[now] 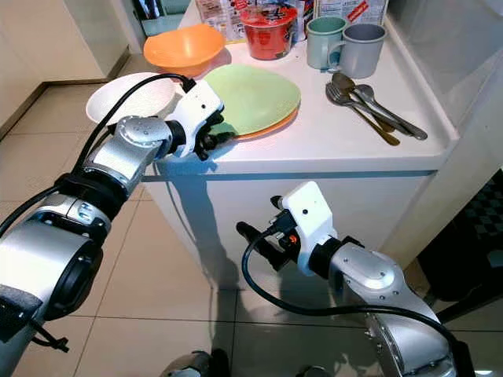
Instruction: Setting the table
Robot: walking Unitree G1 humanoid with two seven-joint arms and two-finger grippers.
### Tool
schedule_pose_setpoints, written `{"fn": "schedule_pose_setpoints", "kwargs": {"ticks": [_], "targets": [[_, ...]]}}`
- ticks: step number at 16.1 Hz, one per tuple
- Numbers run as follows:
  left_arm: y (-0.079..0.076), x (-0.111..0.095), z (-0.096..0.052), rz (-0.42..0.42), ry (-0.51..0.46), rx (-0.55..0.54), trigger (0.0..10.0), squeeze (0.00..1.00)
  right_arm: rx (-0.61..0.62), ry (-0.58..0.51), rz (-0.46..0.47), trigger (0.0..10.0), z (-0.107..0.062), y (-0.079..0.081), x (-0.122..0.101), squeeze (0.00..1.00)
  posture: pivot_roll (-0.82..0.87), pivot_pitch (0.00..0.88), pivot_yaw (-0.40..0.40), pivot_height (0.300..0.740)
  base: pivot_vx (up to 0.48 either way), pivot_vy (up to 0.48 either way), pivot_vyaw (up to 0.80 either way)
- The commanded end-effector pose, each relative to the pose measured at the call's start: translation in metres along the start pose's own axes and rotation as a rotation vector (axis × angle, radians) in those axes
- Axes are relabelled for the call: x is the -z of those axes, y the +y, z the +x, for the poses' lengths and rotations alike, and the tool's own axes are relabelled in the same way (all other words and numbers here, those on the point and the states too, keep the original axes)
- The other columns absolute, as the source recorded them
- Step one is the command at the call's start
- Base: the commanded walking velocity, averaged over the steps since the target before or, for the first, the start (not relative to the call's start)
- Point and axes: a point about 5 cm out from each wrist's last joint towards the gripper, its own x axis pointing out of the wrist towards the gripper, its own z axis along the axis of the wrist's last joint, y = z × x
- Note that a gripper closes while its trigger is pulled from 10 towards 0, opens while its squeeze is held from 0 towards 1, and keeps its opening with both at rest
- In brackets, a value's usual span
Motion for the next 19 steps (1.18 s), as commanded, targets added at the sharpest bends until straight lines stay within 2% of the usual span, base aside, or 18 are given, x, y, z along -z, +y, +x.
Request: {"fn": "schedule_pose_setpoints", "kwargs": {"ticks": [1,11,15,19], "targets": [[0.002,0.010,-0.002,0.000,0.032,-0.024,0.0,0.00,-0.020,-0.012,0.002,10.0,-0.001,0.005,-0.002,0.00,-0.03,0.112,0.174,0.740,0.000,0.000,0.00],[-0.002,0.006,0.000,-0.017,-0.016,0.002,0.0,0.00,-0.020,-0.006,0.001,10.0,-0.002,0.005,-0.002,0.00,-0.03,0.112,0.169,0.740,0.000,0.000,0.00],[0.002,-0.007,0.000,-0.045,-0.083,-0.001,0.0,0.00,-0.022,-0.005,0.002,10.0,-0.002,0.006,-0.001,0.00,-0.03,0.114,0.171,0.740,0.000,0.000,0.00],[0.011,-0.033,-0.004,-0.065,-0.181,-0.001,0.0,0.00,-0.022,-0.001,0.004,10.0,-0.002,0.006,0.000,0.00,-0.02,0.111,0.168,0.740,0.000,0.000,0.00]]}}
